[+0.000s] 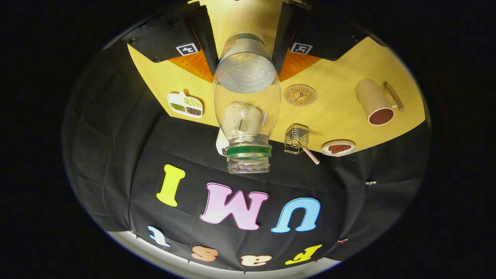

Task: Take the bottle from table, then pour the juice into the cup, finally place the bottle on the coaster

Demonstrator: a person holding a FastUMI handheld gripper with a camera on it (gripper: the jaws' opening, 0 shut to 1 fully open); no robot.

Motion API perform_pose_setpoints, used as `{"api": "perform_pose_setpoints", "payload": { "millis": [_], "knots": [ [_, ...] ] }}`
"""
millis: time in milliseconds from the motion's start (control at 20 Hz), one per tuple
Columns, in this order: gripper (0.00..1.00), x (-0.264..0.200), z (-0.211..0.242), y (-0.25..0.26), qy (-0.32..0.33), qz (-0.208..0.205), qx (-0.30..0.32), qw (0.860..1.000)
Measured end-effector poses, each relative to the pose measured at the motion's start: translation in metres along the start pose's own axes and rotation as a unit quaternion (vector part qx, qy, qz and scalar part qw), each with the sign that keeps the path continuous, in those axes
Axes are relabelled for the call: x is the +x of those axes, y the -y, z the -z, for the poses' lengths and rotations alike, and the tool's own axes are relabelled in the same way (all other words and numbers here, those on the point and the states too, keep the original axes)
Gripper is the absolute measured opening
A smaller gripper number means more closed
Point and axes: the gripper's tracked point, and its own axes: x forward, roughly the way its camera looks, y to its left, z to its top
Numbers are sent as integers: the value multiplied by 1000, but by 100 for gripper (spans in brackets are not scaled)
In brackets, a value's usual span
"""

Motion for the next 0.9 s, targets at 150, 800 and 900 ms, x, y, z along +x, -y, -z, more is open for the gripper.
{"api": "perform_pose_setpoints", "payload": {
  "millis": [150, 800, 900],
  "knots": [
    [71, 0, -21, -13, 4, -9, -40, 999],
    [70, 1, -80, -69, 26, -10, -236, 971],
    [70, 2, -85, -80, 31, -7, -259, 965]
  ]
}}
